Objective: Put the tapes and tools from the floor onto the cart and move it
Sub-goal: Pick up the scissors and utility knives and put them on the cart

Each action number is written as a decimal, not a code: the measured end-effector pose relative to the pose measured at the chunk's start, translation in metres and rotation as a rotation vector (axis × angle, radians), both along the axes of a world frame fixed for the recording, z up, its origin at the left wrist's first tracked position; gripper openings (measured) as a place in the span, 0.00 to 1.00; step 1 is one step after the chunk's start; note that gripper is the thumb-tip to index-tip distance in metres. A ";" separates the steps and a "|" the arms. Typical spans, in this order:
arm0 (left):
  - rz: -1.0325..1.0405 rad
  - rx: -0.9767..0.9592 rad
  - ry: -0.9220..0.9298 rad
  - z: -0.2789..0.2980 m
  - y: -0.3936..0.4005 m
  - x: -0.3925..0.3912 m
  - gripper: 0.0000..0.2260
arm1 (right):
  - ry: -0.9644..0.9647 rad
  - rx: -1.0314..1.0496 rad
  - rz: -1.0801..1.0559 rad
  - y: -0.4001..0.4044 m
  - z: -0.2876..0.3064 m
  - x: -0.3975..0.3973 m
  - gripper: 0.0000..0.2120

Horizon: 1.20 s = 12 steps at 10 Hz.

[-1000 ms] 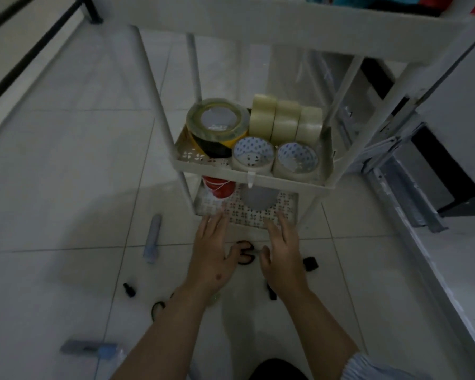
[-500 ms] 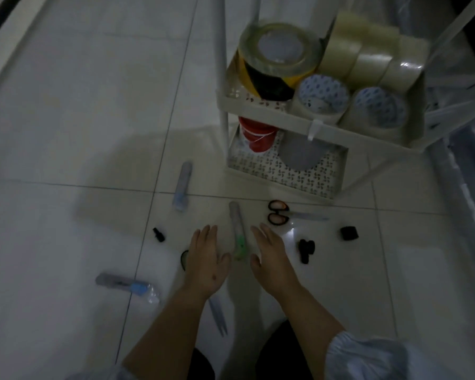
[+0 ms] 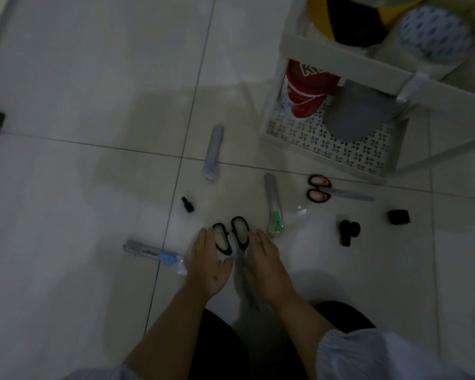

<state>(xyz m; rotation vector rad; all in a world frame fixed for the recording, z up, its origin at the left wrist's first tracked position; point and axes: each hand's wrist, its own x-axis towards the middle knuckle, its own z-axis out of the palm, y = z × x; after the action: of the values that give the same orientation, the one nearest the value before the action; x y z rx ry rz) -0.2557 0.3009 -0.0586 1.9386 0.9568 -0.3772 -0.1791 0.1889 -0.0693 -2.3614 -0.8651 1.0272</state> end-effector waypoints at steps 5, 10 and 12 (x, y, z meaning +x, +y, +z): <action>-0.047 -0.042 -0.047 -0.031 0.016 -0.002 0.33 | -0.066 -0.178 -0.042 0.028 -0.022 -0.016 0.21; 0.010 0.051 -0.317 0.039 0.032 0.021 0.30 | -0.040 0.095 -0.216 0.039 0.039 0.013 0.35; -0.050 0.185 -0.527 0.114 0.043 0.046 0.30 | -0.160 0.333 -0.244 0.048 0.106 0.049 0.36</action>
<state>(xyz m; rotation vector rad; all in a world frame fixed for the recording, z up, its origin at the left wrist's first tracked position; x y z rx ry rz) -0.2100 0.3442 0.0550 2.0801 0.6115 0.2002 -0.1301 0.2373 0.0366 -2.2138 -0.7163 0.5559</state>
